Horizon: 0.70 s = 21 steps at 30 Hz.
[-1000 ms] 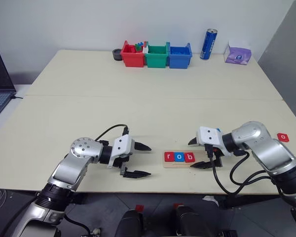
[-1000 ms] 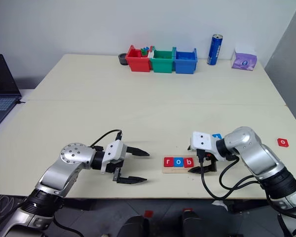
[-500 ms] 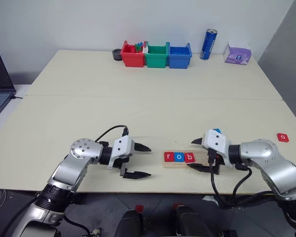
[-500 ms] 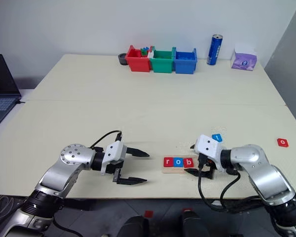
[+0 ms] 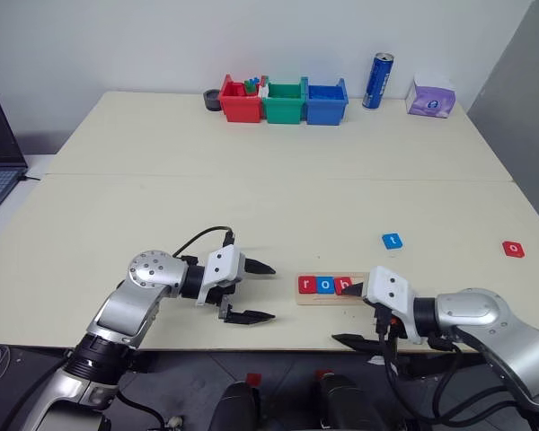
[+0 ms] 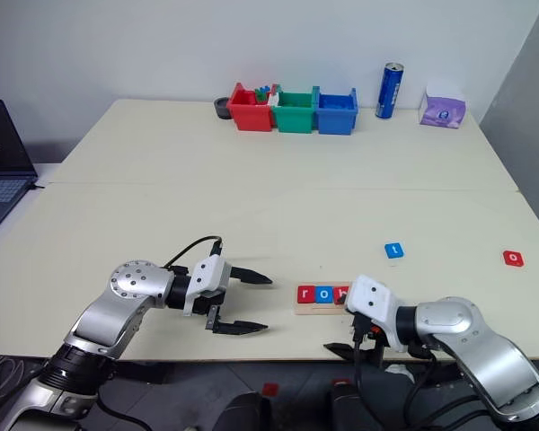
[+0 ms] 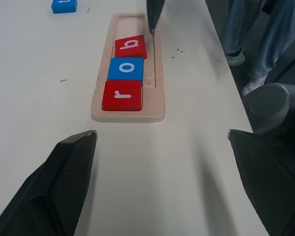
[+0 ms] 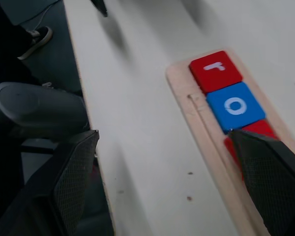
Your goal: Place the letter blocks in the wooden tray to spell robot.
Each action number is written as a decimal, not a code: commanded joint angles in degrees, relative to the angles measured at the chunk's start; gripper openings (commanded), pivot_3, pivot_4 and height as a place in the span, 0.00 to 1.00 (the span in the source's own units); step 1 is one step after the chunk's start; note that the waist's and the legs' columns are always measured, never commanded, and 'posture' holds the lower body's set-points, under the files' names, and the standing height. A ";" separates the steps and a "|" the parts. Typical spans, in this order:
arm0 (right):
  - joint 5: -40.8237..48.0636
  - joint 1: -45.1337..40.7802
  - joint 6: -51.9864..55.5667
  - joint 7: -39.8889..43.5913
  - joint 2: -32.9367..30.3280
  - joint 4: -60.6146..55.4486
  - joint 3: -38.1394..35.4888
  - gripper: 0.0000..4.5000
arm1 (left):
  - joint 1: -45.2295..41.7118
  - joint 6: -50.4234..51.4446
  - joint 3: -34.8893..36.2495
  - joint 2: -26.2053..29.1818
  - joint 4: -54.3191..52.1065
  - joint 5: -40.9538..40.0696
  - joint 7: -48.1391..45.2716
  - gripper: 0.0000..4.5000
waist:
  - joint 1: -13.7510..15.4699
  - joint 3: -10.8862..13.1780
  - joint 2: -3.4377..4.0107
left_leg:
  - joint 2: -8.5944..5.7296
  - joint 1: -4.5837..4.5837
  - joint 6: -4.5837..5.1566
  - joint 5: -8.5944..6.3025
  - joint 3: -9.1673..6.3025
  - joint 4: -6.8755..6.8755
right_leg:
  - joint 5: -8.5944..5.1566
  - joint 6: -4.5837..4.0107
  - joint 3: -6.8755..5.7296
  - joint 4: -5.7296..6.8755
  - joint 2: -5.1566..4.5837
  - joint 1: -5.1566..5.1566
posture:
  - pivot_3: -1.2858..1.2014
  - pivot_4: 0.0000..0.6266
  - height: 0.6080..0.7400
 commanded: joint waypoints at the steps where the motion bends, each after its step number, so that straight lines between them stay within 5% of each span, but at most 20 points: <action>1: -1.44 -1.00 -1.81 -0.68 -0.61 1.18 2.05 1.00 | -1.04 -0.08 0.43 0.30 -1.07 -0.30 0.11 1.00 | 0.01 0.00 -0.01 | -0.01 -0.01 0.00 0.00 0.00 0.00 | 0.00 0.00 0.00 0.00 0.00 0.00 | 0.52 0.24 1.00; 15: -1.43 -2.81 -3.90 -2.02 0.70 5.87 2.35 1.00 | 0.10 -2.90 0.61 0.44 1.16 0.29 -0.03 1.00 | 0.02 0.00 -0.01 | 0.01 0.00 0.00 0.00 0.00 0.00 | 0.00 0.00 0.00 0.00 0.00 0.00 | 0.52 0.24 1.00; 21: 8.25 -2.53 1.38 -1.65 2.39 1.46 -5.73 1.00 | 0.18 -3.40 0.73 0.56 1.46 0.12 -0.15 1.00 | 0.04 0.00 -0.01 | 0.01 -0.01 0.00 0.00 -0.01 0.00 | 0.00 0.00 0.00 0.00 0.00 0.00 | 0.52 0.24 1.00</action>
